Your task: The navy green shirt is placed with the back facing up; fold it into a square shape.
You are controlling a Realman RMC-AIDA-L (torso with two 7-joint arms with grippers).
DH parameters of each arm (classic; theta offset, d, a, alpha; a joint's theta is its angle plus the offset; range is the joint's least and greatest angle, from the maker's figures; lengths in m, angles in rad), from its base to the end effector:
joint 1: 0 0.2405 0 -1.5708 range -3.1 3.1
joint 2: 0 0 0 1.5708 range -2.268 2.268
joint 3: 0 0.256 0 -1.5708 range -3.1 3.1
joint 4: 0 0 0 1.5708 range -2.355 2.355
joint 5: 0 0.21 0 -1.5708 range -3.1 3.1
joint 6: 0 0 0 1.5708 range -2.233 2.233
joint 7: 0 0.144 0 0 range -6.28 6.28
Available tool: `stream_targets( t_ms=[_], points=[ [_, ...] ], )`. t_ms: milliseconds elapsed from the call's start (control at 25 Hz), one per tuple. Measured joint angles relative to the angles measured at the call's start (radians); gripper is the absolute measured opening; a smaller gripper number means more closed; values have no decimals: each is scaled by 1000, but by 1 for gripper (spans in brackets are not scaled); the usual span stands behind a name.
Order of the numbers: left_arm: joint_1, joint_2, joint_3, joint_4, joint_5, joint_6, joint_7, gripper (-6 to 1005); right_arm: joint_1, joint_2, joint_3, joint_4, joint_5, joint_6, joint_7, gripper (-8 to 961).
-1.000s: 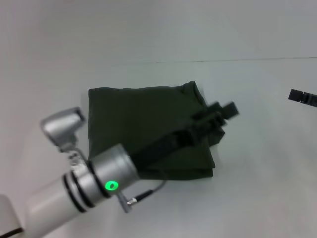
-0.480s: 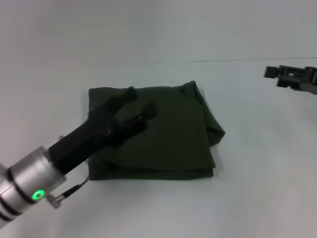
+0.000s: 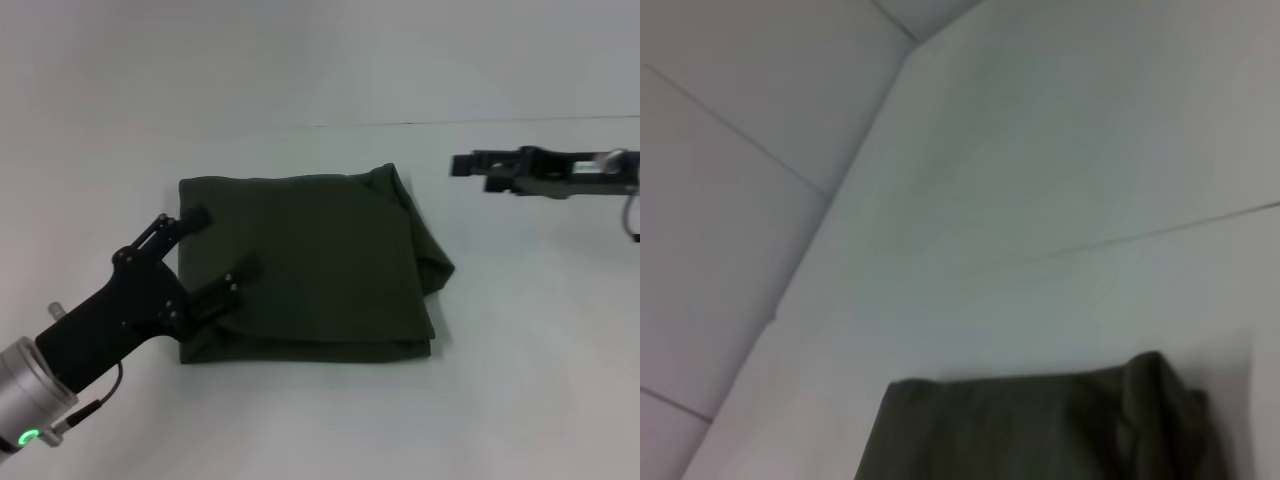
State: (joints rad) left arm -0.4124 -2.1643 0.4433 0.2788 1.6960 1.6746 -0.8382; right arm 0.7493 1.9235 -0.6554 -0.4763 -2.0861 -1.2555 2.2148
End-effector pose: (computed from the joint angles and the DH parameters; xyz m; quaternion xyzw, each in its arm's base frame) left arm -0.2685 0.2747 -0.0335 -0.8237 -0.1843 -0.4647 0.2675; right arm 0.2578 0.4161 0.0373 -0.7802 0.5609 0.2277 0.1577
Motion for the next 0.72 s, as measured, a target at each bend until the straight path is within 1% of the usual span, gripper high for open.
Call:
stream_targets(
  t_ms=[320,560,720],
  points=[
    [17,2,-5,25,4,-9,43,949,77,41,-69,86,-2,94,13,899],
    [18,4,-2,28,7,-25,54,949,109,82,-106,112,-2,169,35,899],
    [18,4,-4,29,3,-26,54,948,112,96,-134,118,-2,226,43,899]
  ],
)
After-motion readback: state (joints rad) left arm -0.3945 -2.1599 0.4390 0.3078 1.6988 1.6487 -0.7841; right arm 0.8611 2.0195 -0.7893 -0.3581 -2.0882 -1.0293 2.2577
